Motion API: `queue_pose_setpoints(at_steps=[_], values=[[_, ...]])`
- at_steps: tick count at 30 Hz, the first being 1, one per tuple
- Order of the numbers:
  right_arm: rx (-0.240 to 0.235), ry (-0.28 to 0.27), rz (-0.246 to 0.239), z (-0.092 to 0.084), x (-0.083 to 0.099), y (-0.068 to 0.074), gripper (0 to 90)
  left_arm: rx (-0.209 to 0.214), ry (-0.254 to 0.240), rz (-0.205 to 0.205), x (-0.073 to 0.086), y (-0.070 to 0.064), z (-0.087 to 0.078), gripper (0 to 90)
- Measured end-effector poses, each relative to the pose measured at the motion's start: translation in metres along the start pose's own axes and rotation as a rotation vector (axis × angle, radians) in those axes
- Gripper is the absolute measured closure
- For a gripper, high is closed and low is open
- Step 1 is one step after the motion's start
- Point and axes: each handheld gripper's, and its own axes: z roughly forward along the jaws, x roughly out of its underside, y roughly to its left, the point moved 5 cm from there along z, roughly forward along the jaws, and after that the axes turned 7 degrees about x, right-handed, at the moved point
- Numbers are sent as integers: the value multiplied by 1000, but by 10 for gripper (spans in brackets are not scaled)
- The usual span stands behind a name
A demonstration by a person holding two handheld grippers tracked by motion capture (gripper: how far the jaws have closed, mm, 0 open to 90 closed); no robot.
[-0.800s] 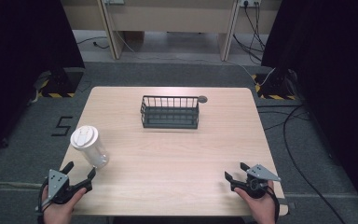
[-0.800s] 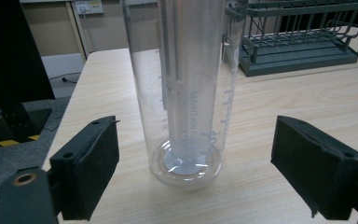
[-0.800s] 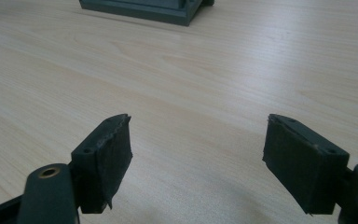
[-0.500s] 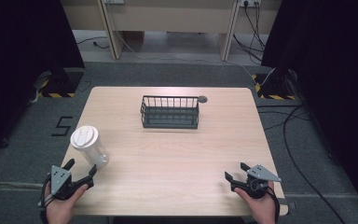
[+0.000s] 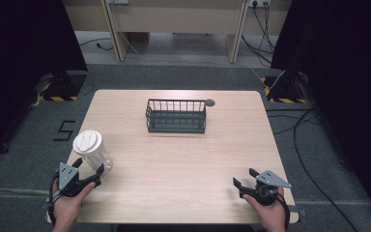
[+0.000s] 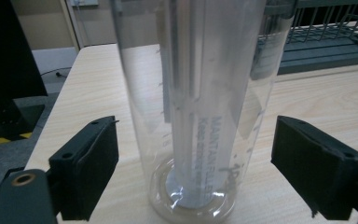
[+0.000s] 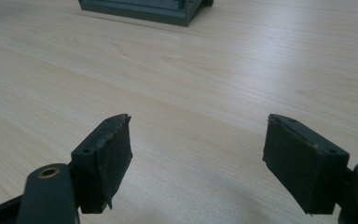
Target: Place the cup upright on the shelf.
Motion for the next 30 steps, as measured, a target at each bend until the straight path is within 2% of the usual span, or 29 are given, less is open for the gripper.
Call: queue_pose_setpoints(at_steps=[3,16,26,30], values=[[0,0,-2,0,0,0,238,1,-6,-8,-2,2,5,143],[-1,5,-1,1,0,0,239,7,-36,14,-11,4,24,142],[-2,6,1,1,0,-1,239,10,-63,11,-15,4,28,169],[-2,7,-1,1,0,0,239,14,-53,3,-16,3,27,172]])
